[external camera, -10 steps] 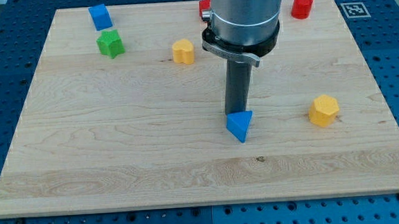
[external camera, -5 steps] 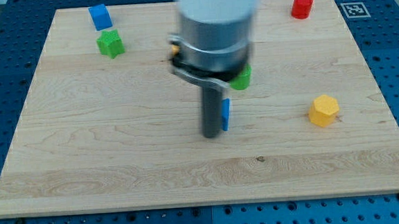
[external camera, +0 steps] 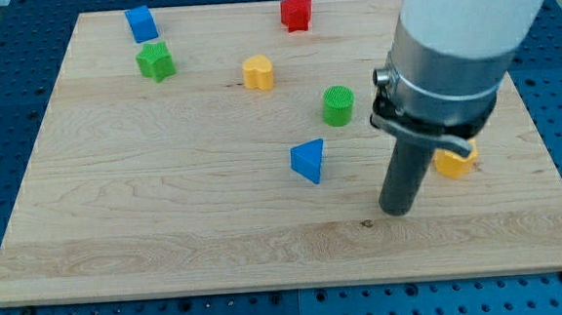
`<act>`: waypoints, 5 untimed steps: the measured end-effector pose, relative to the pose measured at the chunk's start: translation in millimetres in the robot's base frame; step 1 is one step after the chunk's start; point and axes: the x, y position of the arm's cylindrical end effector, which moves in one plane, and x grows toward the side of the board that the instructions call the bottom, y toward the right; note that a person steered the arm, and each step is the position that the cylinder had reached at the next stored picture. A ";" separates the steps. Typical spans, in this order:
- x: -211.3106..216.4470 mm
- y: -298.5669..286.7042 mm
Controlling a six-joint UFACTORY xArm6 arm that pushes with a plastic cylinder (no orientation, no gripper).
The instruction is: Slide the blue triangle towards left
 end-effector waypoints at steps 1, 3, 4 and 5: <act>-34.5 -38.8; -92.9 -141.0; -80.8 -111.9; -53.1 -62.9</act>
